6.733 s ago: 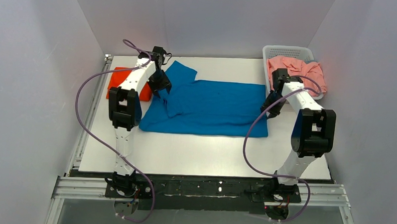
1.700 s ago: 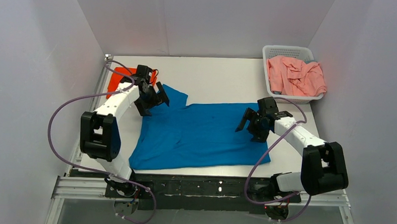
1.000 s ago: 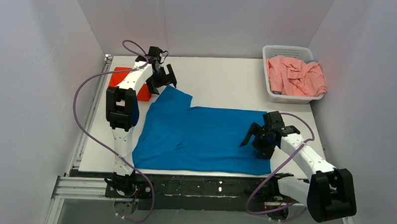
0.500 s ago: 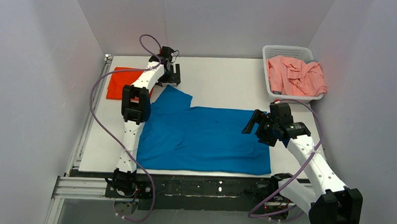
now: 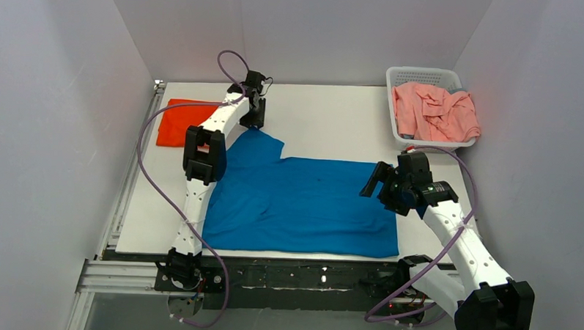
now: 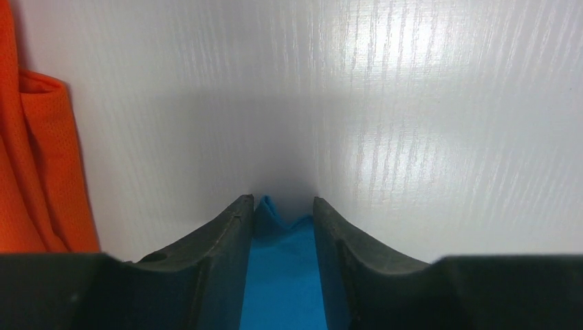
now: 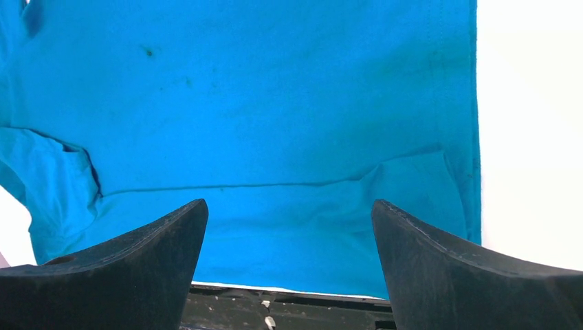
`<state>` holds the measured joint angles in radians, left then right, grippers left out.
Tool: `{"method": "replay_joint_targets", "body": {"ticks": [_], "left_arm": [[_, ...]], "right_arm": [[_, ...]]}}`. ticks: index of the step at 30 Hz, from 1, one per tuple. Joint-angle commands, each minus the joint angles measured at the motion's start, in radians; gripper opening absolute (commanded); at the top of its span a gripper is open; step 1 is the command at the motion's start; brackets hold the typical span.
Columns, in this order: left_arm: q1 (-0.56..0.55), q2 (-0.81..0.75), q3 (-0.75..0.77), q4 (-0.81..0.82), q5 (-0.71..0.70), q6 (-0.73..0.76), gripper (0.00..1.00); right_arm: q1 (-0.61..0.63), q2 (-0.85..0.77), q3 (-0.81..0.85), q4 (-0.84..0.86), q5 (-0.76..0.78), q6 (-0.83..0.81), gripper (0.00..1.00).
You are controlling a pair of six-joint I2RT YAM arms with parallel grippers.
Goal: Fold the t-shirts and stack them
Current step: Grab the side of the flattened tshirt furthest away from the robot with both arms
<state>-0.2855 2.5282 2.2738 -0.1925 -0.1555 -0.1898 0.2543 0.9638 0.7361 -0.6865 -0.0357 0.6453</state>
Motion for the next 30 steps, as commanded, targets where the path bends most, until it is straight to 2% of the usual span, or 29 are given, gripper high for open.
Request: {"method": "replay_joint_targets", "body": {"ticks": [1, 3, 4, 8, 12, 19, 21, 26, 30], "left_arm": [[0.007, -0.009, -0.055, -0.181, -0.076, 0.009, 0.27], [0.006, -0.012, -0.056, -0.195, -0.079, 0.001, 0.11], [0.006, -0.016, -0.057, -0.198, -0.074, 0.004, 0.0], [0.008, -0.046, -0.06, -0.2, -0.063, 0.007, 0.0], [0.007, -0.12, -0.082, -0.215, -0.043, -0.065, 0.0], [0.006, -0.305, -0.258, -0.178, 0.026, -0.155, 0.0], [0.006, -0.357, -0.307, -0.153, 0.058, -0.163, 0.0], [0.006, -0.437, -0.392, -0.134, 0.117, -0.173, 0.0], [0.006, -0.497, -0.472, -0.116, 0.155, -0.164, 0.0]], "right_arm": [[-0.007, -0.006, 0.019, -0.001, 0.045, -0.017, 0.97], [-0.007, 0.006, 0.033, -0.005, 0.084, -0.01, 0.97], [-0.007, 0.023, 0.047, -0.01, 0.101, -0.007, 0.97], [-0.013, 0.106, 0.12, -0.035, 0.162, 0.009, 0.97], [-0.018, 0.269, 0.259, -0.081, 0.219, 0.037, 0.95], [-0.02, 0.654, 0.592, -0.165, 0.4, 0.049, 0.94], [-0.02, 0.78, 0.724, -0.236, 0.437, 0.051, 0.93], [-0.021, 1.019, 0.955, -0.3, 0.476, 0.067, 0.93], [-0.021, 1.156, 1.073, -0.388, 0.512, 0.096, 0.91]]}}
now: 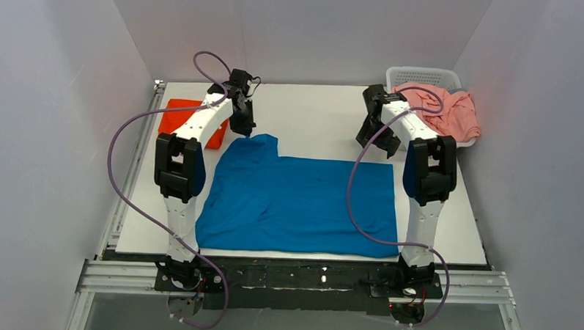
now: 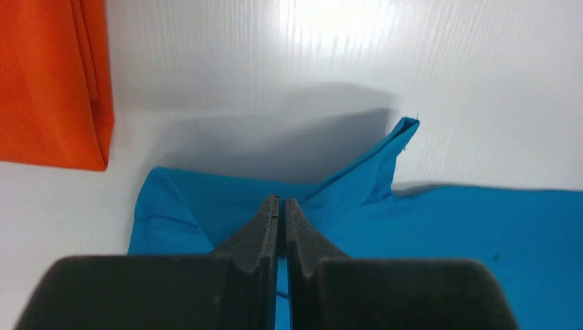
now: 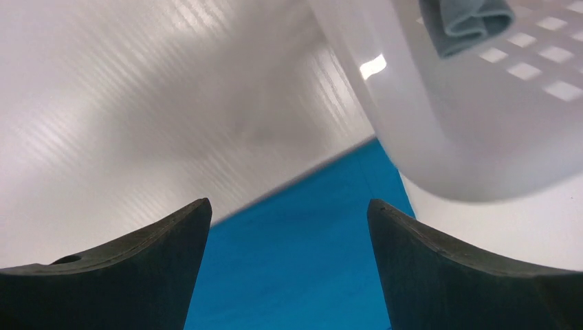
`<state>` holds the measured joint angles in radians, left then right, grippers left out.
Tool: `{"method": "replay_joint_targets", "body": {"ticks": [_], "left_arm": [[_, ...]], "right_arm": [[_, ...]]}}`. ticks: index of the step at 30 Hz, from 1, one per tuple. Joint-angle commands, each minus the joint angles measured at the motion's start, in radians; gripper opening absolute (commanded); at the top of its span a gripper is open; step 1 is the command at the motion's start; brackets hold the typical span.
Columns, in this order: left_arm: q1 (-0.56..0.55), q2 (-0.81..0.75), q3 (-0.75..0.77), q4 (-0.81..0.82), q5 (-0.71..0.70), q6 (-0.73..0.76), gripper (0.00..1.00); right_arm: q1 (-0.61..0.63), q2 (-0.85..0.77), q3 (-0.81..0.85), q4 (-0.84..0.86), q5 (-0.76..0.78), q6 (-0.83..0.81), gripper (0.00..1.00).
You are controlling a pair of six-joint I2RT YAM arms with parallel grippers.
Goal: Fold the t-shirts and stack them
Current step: Grab the side of the flattened tshirt furthest away from the robot with both arms
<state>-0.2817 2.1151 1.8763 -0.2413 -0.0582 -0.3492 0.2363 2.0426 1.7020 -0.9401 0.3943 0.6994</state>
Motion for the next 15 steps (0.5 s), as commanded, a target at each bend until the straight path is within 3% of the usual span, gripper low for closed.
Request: {"method": "replay_joint_targets", "body": {"ticks": [1, 15], "left_arm": [[0.002, -0.096, -0.097, -0.066, 0.082, 0.0, 0.0], [0.0, -0.235, -0.24, -0.019, 0.163, 0.018, 0.0]], "right_arm": [[-0.003, 0.1, 0.114, -0.144, 0.086, 0.047, 0.91], [-0.005, 0.12, 0.013, -0.121, 0.107, 0.068, 0.89]]}}
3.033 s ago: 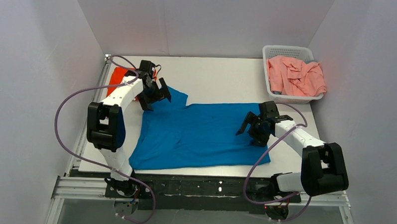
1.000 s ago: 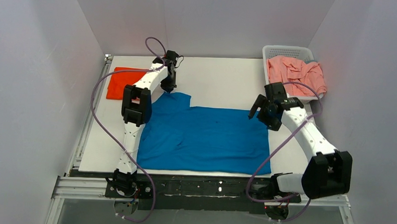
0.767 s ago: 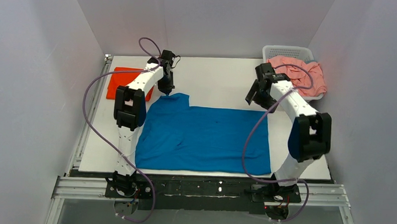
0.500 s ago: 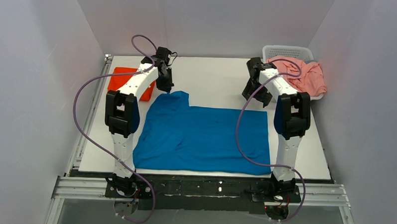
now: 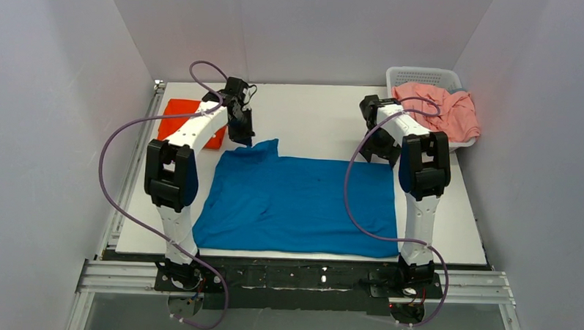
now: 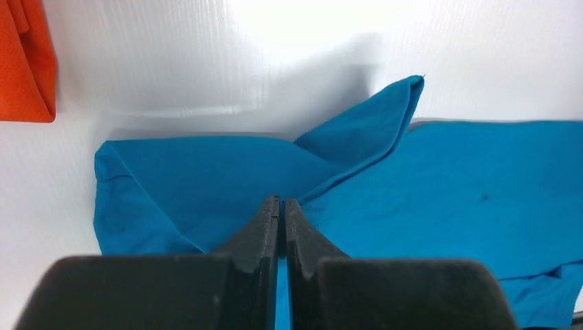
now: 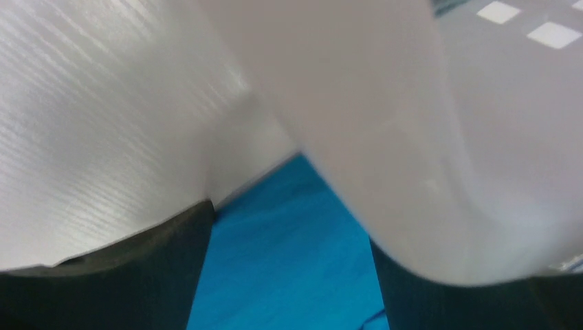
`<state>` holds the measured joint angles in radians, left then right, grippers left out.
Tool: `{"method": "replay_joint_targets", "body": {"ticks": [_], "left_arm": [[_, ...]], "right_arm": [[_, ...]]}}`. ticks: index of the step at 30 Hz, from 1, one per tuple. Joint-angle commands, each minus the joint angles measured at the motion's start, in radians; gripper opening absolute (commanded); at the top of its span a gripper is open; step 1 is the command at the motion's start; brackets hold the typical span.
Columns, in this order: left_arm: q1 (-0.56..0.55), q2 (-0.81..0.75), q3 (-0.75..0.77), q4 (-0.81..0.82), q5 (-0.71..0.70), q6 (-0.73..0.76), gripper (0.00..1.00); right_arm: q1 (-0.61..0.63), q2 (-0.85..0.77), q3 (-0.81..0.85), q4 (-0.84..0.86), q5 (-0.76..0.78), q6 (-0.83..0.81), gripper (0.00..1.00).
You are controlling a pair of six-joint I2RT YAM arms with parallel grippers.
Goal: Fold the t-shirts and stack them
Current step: Grab the side of the flattened tshirt furthest away from the robot with both arms
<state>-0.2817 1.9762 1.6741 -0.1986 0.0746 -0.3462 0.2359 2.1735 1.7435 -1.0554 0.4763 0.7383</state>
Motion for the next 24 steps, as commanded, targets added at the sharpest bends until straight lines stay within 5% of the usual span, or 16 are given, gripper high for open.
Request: {"method": "replay_joint_targets", "body": {"ticks": [1, 10, 16, 24], "left_arm": [[0.001, -0.103, -0.049, -0.058, 0.032, 0.016, 0.0], [0.001, -0.153, -0.115, -0.046, 0.026, 0.025, 0.0], [0.001, -0.19, -0.155, -0.025, 0.037, 0.017, 0.0], [0.001, -0.252, -0.231, 0.028, 0.06, 0.028, 0.0]], "right_arm": [[-0.004, -0.007, -0.029, -0.003, 0.022, 0.033, 0.89], [-0.004, 0.005, -0.007, 0.011, -0.017, 0.049, 0.84], [-0.003, -0.081, -0.138, 0.075, -0.021, 0.052, 0.7], [-0.004, -0.034, -0.068, 0.066, 0.005, 0.037, 0.51]]}}
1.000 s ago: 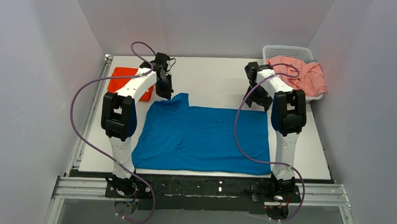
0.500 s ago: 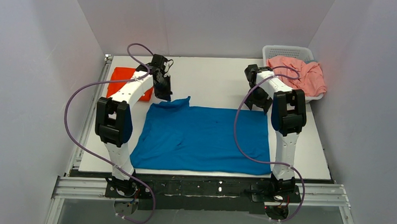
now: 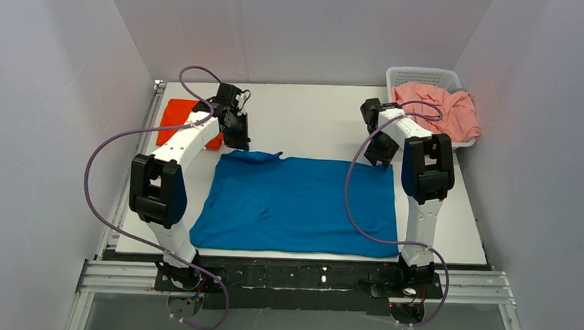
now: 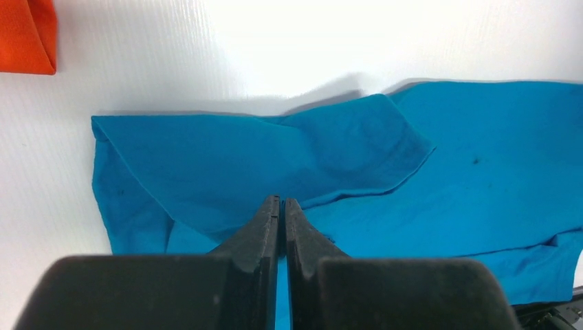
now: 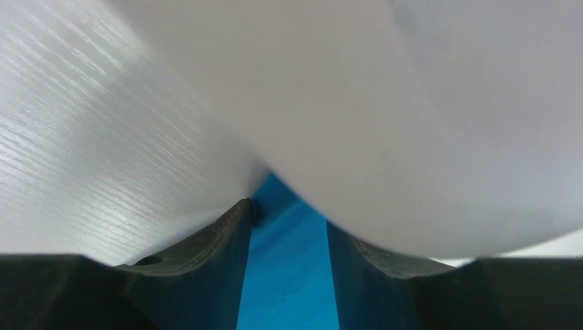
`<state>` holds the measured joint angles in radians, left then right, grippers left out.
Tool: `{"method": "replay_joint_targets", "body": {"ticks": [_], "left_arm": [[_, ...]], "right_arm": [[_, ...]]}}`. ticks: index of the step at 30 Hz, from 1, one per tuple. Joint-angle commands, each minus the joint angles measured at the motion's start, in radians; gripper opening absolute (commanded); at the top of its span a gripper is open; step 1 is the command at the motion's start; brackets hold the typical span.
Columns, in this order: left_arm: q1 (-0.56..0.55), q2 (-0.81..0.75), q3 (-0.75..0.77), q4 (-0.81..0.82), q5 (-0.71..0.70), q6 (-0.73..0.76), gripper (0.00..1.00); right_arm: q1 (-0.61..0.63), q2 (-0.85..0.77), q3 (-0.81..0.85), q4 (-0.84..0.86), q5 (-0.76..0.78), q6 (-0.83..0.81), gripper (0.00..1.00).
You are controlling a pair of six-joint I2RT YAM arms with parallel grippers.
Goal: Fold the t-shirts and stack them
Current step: Grab the side of the flattened tshirt furthest away from the robot with both arms
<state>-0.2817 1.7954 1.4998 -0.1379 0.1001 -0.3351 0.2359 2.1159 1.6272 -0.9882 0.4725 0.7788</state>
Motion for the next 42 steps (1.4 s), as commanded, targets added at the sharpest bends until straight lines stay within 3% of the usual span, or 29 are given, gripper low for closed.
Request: {"method": "replay_joint_targets", "body": {"ticks": [1, 2, 8, 11, 24, 31, 35, 39, 40, 42], "left_arm": [[0.0, -0.078, -0.068, -0.017, 0.033, 0.016, 0.0], [0.001, -0.081, -0.076, -0.013, 0.033, 0.017, 0.0], [0.001, -0.088, -0.081, -0.027, 0.021, 0.021, 0.0], [0.0, -0.095, -0.079, -0.034, 0.019, 0.015, 0.0], [0.001, -0.109, -0.094, -0.052, -0.002, -0.005, 0.0], [0.0, -0.102, -0.095, -0.051, 0.0, -0.018, 0.0], [0.0, -0.103, -0.099, -0.049, 0.0, -0.029, 0.0], [0.001, -0.113, -0.1, -0.054, 0.0, -0.025, 0.0], [0.0, -0.118, -0.101, -0.055, 0.0, -0.024, 0.0], [0.0, -0.129, -0.105, -0.06, 0.003, -0.02, 0.0]], "right_arm": [[-0.004, 0.034, 0.064, -0.006, 0.01, -0.004, 0.46], [-0.004, 0.044, 0.077, -0.011, 0.012, -0.006, 0.39], [-0.004, 0.053, 0.08, -0.008, 0.004, -0.002, 0.18], [-0.004, 0.038, 0.064, 0.0, -0.009, -0.004, 0.16], [-0.003, 0.038, 0.049, -0.071, -0.019, 0.019, 0.4], [-0.003, -0.035, -0.079, -0.043, -0.037, 0.048, 0.43], [-0.003, -0.04, -0.09, -0.046, -0.039, 0.06, 0.37], [-0.003, -0.037, -0.079, -0.02, -0.022, 0.059, 0.18], [-0.003, -0.035, -0.074, -0.007, -0.022, 0.057, 0.08], [-0.003, -0.031, -0.06, 0.007, -0.021, 0.05, 0.01]]}}
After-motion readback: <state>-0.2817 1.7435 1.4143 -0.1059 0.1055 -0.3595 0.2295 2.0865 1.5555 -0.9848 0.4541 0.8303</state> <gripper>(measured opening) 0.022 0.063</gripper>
